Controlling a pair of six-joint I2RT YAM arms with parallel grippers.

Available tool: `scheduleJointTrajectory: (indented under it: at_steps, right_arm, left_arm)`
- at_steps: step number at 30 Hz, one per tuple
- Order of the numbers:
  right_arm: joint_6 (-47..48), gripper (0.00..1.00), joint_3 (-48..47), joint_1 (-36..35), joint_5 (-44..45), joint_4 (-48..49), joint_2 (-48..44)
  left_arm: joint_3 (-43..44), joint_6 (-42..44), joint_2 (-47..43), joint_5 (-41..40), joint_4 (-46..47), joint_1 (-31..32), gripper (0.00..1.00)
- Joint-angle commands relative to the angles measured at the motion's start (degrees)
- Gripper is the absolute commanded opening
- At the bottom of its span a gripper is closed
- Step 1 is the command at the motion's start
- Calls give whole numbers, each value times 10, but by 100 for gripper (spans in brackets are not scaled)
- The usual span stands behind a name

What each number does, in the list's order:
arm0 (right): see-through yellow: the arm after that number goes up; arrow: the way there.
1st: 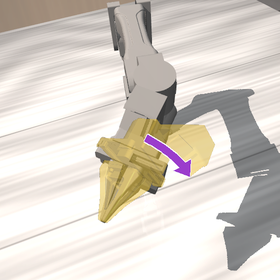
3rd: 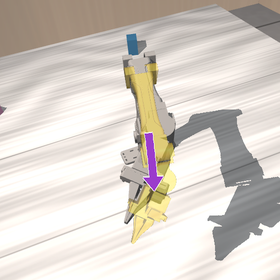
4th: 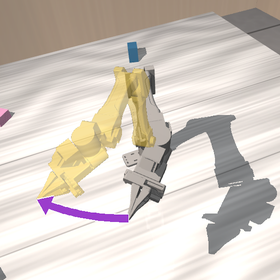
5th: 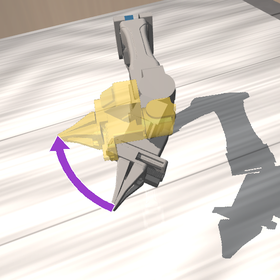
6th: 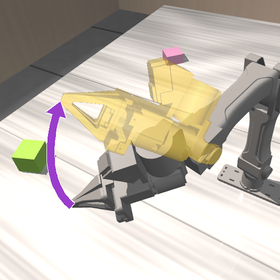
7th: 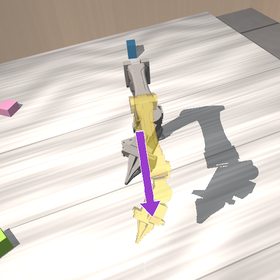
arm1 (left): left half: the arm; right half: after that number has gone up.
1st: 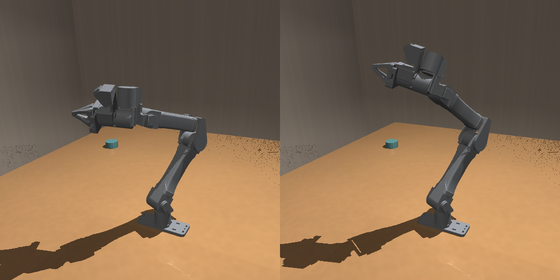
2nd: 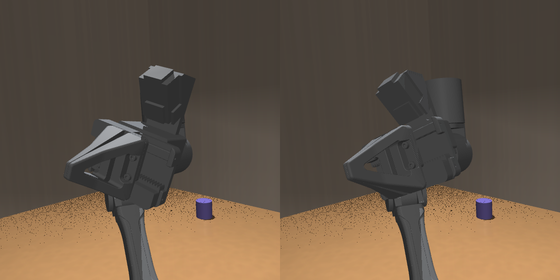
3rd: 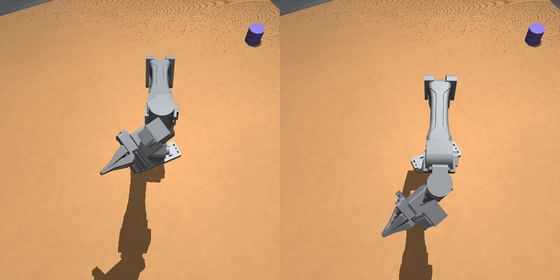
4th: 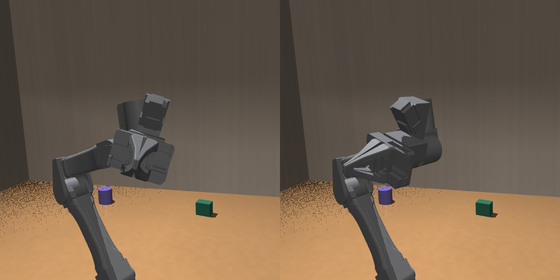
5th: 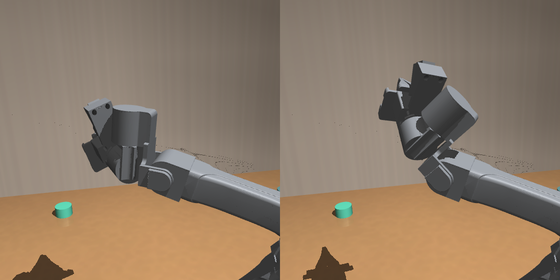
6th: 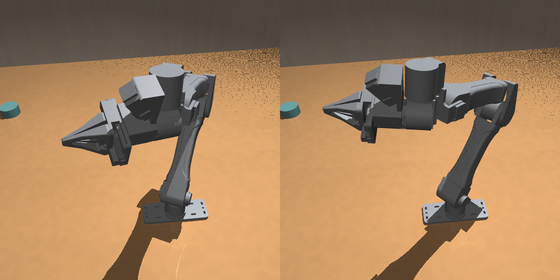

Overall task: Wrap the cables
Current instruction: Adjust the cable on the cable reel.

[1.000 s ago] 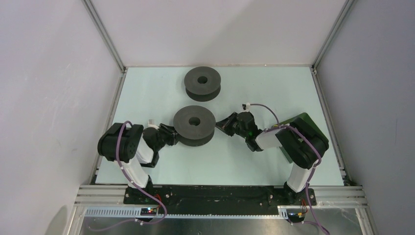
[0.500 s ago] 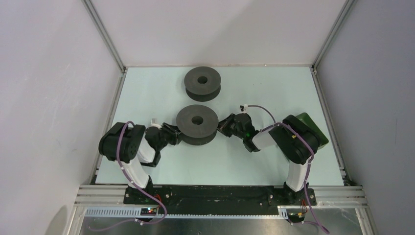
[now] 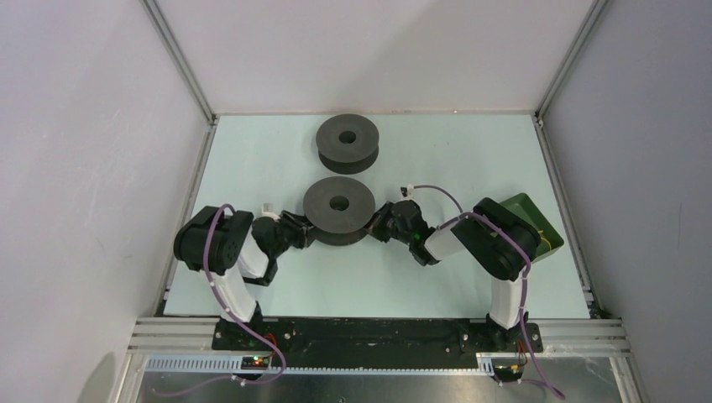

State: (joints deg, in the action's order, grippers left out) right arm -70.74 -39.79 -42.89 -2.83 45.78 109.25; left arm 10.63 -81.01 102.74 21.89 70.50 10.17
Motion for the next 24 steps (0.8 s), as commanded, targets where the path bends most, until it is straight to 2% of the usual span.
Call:
scheduleJointTrajectory:
  at_steps: [1,12,24]
  right_arm:
    - [5,0,-14,-8,9,4,-4]
    - [28,5,-14,-7,28,-60,-29]
    - [37,9,-14,-8,48,-70,-38]
  left_arm:
    - [12,-4,8,10,42,4,39]
    - [15,-7,19,11,52,4,39]
    - [11,-6,9,7,54,3,39]
